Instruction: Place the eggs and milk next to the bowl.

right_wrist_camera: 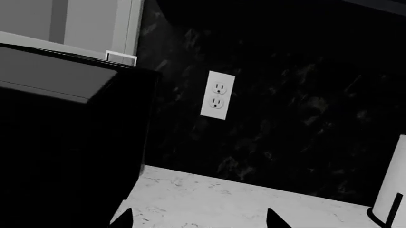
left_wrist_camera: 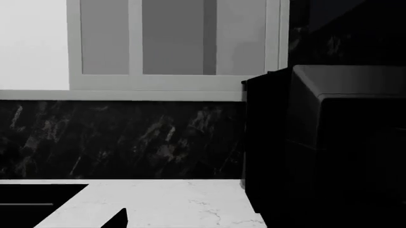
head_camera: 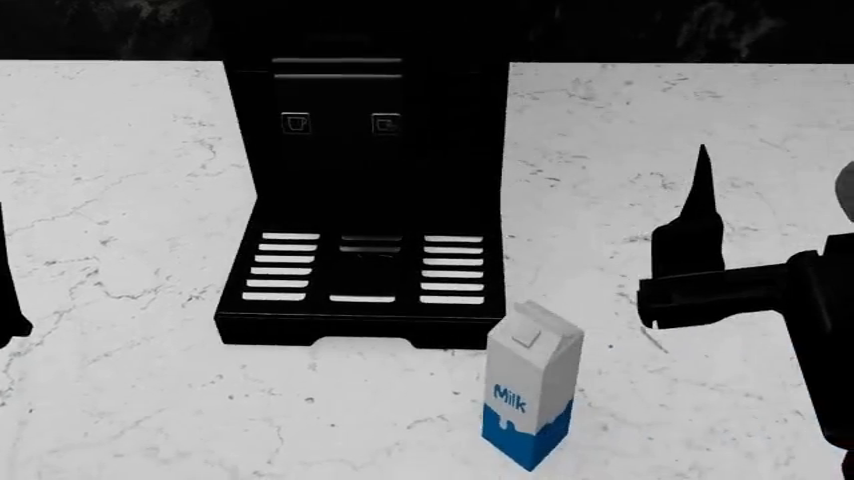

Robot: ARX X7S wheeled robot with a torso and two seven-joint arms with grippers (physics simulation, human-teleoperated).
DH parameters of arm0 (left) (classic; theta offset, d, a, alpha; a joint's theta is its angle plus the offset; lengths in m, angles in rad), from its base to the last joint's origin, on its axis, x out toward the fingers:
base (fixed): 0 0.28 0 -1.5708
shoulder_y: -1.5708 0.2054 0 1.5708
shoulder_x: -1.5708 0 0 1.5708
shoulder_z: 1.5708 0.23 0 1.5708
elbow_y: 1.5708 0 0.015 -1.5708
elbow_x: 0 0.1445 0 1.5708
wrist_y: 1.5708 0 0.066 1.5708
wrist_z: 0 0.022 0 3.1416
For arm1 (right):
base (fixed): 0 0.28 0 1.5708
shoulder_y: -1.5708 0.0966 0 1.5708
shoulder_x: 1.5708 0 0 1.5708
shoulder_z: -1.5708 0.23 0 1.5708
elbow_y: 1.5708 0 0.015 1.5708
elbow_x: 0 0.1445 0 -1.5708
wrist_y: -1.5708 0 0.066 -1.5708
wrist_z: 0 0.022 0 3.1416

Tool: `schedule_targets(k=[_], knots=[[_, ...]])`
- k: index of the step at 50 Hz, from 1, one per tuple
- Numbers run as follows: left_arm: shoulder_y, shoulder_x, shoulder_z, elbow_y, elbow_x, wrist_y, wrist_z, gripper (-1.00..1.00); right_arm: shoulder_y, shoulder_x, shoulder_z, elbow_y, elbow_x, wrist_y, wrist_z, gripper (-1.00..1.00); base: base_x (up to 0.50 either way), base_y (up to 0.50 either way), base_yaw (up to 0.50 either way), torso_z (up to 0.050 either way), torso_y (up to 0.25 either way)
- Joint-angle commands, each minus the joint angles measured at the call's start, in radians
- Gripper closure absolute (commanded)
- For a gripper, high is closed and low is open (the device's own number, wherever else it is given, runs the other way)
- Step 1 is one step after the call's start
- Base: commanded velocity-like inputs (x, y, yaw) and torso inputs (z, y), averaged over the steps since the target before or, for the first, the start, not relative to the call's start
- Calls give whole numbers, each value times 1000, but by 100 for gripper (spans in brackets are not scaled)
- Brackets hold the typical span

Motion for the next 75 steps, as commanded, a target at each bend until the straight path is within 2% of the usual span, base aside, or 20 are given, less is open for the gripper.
schedule_targets(k=[1,15,20,31,40,50,55,75], knots=[[13,0,-5,0,-10,8,4,-100,-4,3,1,-1,11,13,5,-100,324,0,0,0,0],[17,-3,-6,-4,-12,12,2,-100,-10,10,-2,2,20,-3,-5,-100,252,-1,0,0,0],[16,-4,9,-11,-2,19,4,-100,-4,49,25,-17,67,21,-66,-100,0,0,0,0,0],[10,-4,34,-15,12,22,3,-100,15,117,208,-146,308,242,-279,-100,0,0,0,0,0],[9,-8,40,-8,12,20,1,-100,-13,115,340,-209,488,367,-405,-100,0,0,0,0,0],[13,-11,42,-6,12,22,-1,-100,-75,146,434,-197,757,381,-328,-100,0,0,0,0,0],[15,-13,40,-4,9,23,-2,-100,-102,160,426,-190,828,358,-288,-100,0,0,0,0,0],[19,-20,33,0,-1,21,-6,-100,-202,134,246,-139,698,191,-311,-100,0,0,0,0,0]])
